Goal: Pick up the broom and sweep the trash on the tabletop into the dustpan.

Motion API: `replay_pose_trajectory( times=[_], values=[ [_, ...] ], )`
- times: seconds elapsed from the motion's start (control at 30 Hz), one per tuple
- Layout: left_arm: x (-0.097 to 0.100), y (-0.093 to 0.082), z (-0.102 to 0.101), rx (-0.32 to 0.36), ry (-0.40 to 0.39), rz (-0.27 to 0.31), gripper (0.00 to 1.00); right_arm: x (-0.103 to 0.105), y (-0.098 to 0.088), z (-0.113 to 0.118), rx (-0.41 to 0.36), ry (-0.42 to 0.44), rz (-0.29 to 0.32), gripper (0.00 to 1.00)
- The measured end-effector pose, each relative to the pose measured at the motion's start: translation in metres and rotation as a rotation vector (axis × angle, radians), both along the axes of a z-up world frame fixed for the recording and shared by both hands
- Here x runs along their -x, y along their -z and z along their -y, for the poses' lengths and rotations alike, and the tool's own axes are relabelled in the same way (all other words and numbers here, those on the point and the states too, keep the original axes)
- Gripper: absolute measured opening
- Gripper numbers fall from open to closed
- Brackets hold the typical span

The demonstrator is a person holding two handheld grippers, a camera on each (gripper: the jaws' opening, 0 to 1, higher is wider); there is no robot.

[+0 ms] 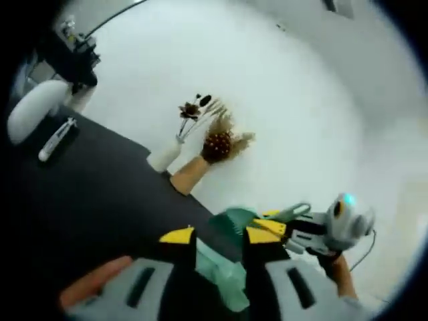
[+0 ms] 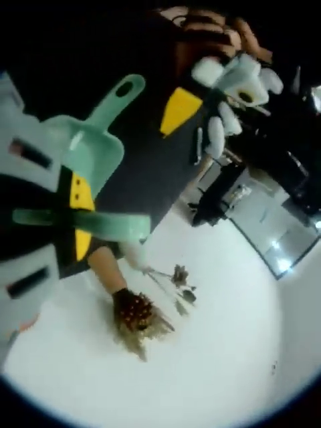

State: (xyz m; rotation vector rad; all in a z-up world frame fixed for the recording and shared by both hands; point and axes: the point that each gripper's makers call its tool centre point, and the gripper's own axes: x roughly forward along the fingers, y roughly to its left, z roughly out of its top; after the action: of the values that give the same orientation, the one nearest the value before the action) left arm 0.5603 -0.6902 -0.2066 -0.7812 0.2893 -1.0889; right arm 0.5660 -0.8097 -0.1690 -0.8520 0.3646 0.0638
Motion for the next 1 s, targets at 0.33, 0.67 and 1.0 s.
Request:
replay_pose_trajectory(
  times=[0.33, 0.67, 1.0],
  values=[
    [-0.008, -0.006, -0.01, 0.077, -0.019, -0.03, 0.27, -0.008, 0.027, -0.008, 0.1, -0.026, -0.002, 0.06],
    [0.027, -0.023, 0.008, -0.238, -0.129, 0.484, 0.27, 0.0, 0.037, -0.016, 0.085, -0.073, 0.007, 0.06],
    [0.054, -0.059, 0.025, -0.304, -0.197, 0.741, 0.26, 0.005, 0.041, -0.024, 0.038, -0.158, 0.054, 0.07]
  ],
)
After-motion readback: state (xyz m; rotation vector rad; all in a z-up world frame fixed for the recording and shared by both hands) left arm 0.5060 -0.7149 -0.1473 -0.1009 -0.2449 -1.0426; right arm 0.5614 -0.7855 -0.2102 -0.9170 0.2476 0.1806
